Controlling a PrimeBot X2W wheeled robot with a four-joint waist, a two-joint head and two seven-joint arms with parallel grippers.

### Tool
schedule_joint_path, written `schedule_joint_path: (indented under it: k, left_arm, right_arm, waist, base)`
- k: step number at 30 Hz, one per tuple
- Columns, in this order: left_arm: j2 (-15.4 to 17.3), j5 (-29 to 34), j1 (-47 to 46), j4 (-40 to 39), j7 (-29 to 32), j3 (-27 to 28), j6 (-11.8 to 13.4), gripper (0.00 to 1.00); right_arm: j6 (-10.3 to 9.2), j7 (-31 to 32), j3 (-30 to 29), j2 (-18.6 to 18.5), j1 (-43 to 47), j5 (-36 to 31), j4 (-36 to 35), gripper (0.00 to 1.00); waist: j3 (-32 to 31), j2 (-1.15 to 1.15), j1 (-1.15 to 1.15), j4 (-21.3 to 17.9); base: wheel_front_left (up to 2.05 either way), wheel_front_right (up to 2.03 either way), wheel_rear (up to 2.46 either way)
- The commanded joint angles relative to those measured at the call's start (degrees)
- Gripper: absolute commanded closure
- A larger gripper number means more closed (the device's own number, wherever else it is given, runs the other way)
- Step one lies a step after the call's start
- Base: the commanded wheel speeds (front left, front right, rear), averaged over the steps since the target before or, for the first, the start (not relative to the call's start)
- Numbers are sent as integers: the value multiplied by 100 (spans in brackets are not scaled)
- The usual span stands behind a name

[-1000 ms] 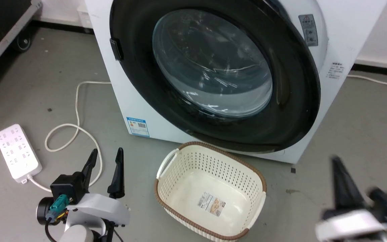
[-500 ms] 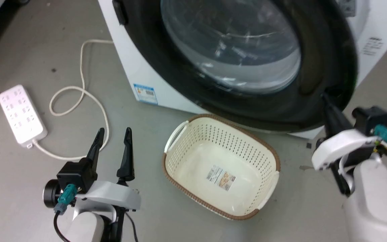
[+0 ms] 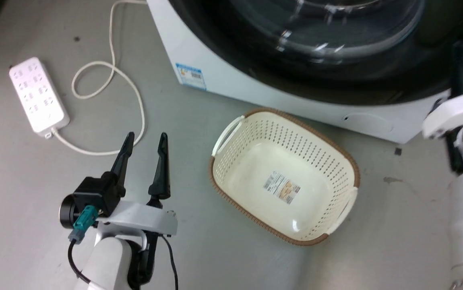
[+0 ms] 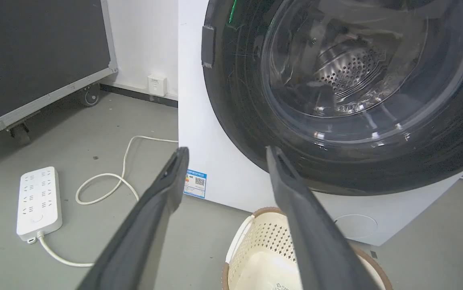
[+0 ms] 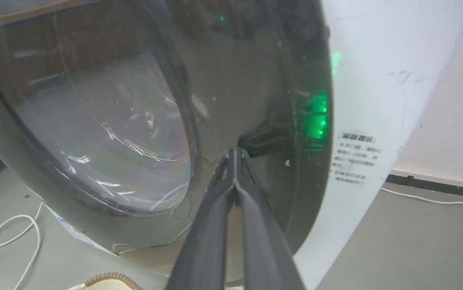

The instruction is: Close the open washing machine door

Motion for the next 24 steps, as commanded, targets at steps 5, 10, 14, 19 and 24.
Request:
schedule_joint_path:
  k: [5, 10, 14, 19, 24]
  left_arm:
    - [-94, 129, -165, 1, -25, 52, -103, 0]
    - [-141, 222, -228, 34, -25, 128, -193, 0]
    - [-177, 310, -174, -11, -25, 241, -208, 0]
    - [-157, 410, 30, 4, -25, 433, -241, 0]
    - [-96, 506, 243, 135, -25, 520, -274, 0]
  right_arm:
    - [-6, -70, -387, -184, -513, -142, 31, 100]
    - [-6, -95, -625, -212, -736, -215, -31, 100]
    - [-6, -117, -656, -115, -655, -112, -215, 100]
    - [-6, -124, -395, 13, -72, 349, -1018, 100]
    - [-6, -125, 55, 58, 1026, 642, -1752, 100]
  waist:
    - [261, 0, -1, 166]
    - [313, 0, -1, 158]
    - [111, 0, -1, -24]
    - [-378, 0, -1, -395]
    - [-891, 0, -1, -757]
  base:
    - [0, 0, 0]
    - [0, 0, 0]
    - [0, 0, 0]
    - [0, 0, 0]
    - [0, 0, 0]
